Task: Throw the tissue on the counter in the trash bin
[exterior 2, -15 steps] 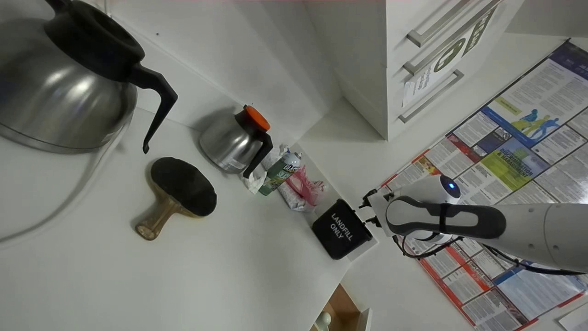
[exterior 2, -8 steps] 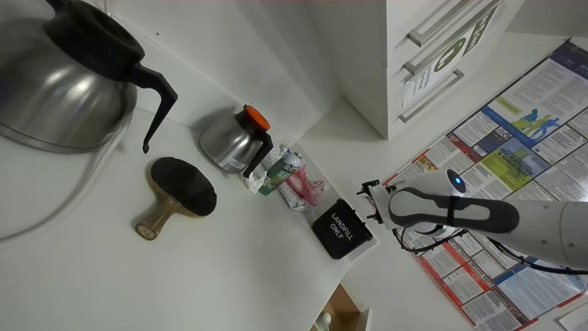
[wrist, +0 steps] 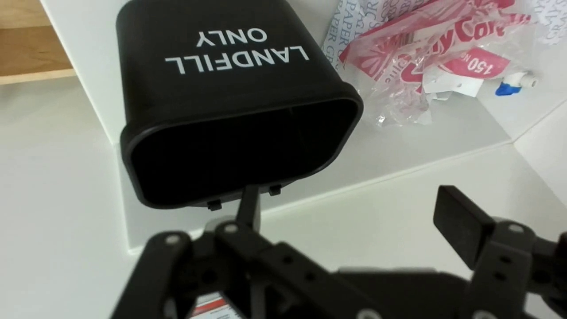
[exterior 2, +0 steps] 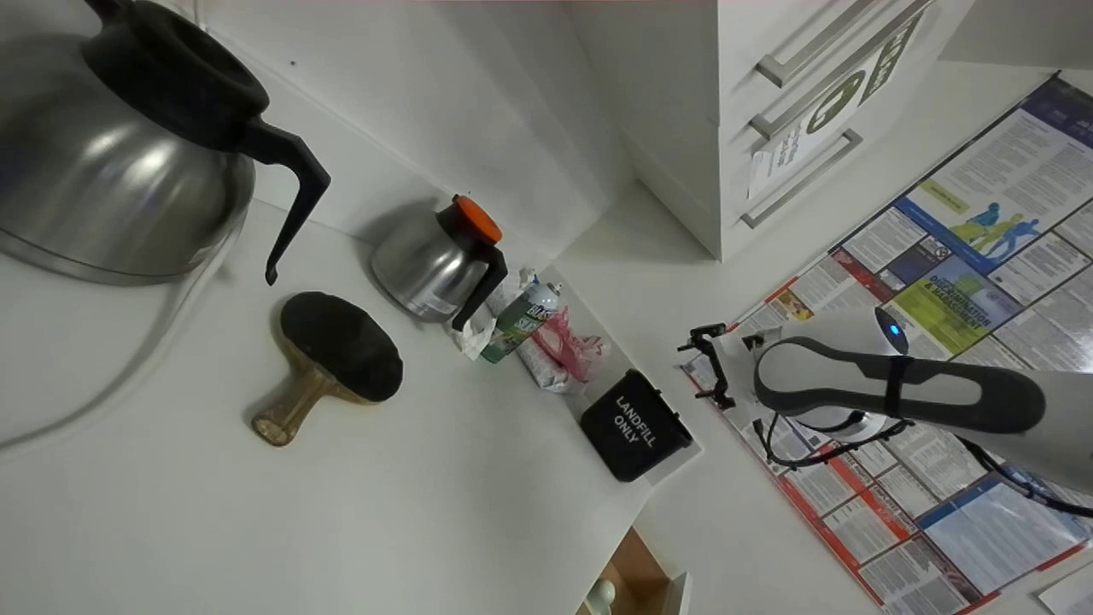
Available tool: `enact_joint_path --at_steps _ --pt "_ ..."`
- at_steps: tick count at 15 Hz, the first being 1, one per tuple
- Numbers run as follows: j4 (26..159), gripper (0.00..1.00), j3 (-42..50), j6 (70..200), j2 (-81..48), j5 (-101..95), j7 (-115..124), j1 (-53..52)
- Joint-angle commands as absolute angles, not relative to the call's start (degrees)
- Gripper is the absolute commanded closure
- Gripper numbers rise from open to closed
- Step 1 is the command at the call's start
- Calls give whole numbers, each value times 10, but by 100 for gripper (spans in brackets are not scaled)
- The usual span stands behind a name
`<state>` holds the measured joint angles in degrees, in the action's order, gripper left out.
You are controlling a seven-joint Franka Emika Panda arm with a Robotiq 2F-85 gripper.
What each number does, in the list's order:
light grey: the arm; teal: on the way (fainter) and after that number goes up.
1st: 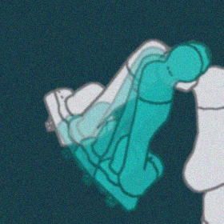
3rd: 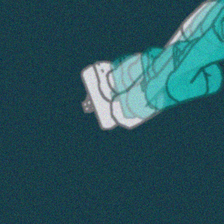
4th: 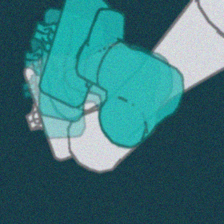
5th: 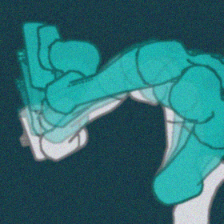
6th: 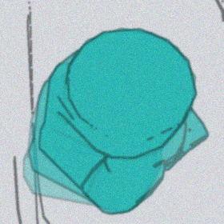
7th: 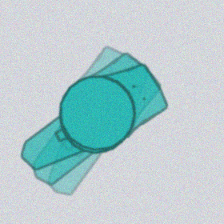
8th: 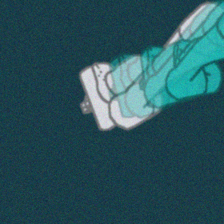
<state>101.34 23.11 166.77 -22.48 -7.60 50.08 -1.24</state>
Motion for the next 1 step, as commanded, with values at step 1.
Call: enact_joint_path --at_steps 1 --pt "1019 0 230 1668 -220 -76 499 -12"
